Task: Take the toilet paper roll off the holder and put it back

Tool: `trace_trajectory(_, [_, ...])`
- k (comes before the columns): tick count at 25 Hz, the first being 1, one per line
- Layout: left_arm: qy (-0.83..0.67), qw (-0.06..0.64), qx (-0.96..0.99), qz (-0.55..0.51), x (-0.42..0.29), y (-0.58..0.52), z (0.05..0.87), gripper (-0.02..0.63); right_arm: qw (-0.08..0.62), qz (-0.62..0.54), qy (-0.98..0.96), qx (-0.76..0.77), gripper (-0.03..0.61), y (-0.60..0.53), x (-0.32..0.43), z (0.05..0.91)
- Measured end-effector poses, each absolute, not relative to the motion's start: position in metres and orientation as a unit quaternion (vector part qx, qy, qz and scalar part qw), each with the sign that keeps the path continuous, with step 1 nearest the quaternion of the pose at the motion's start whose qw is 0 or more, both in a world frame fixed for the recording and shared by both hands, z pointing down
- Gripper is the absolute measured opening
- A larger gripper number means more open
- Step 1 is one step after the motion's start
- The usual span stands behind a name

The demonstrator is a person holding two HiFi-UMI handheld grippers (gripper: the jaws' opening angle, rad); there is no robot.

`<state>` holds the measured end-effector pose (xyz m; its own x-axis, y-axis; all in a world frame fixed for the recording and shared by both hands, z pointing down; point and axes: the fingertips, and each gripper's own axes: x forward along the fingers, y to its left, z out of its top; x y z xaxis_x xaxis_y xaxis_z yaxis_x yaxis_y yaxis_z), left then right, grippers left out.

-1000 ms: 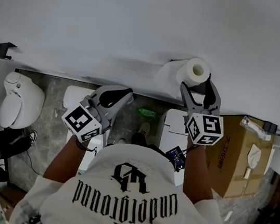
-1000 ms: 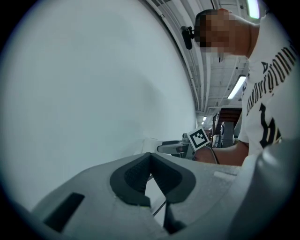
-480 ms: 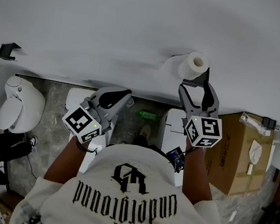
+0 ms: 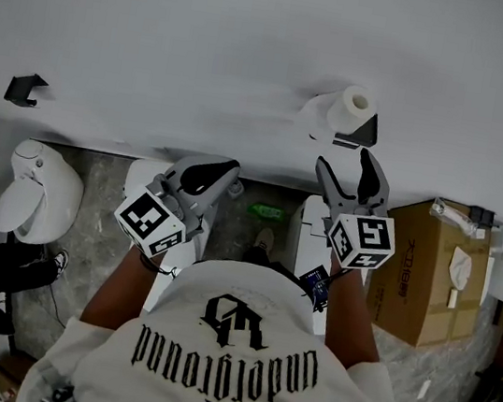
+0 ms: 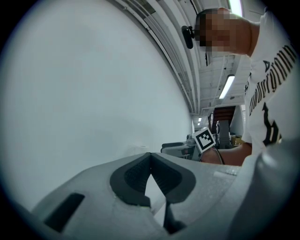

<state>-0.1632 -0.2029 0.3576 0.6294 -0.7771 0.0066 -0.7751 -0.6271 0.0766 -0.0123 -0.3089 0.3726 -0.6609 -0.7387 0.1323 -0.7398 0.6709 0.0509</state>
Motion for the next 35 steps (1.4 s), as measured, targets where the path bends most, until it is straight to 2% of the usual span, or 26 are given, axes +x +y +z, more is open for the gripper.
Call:
trace_trajectory(13, [-0.422, 0.015, 0.906, -0.028, -0.175, -0.160, 0.346, 0.014, 0.076, -0.022, -0.919, 0.387, 0.314, -0.247, -0.038, 0.359])
trace_trajectory(16, [-0.422, 0.014, 0.906, -0.036, -0.179, -0.154, 0.345, 0.014, 0.082, -0.038, -0.924, 0.370, 0.213, -0.228, -0.044, 0.357])
trace_trajectory(23, [-0.414, 0.016, 0.909, -0.034, -0.176, -0.140, 0.349, 0.014, 0.098, -0.060, -0.937, 0.330, 0.072, -0.196, -0.052, 0.354])
trace_trajectory(28, [-0.415, 0.013, 0.909, -0.030, -0.176, -0.130, 0.348, 0.014, 0.085, -0.056, -0.946, 0.308, 0.023, -0.182, -0.052, 0.349])
trace_trajectory(35, [-0.423, 0.015, 0.906, -0.029, -0.154, -0.115, 0.347, 0.014, 0.085, -0.051, -0.956, 0.274, 0.015, -0.157, -0.036, 0.351])
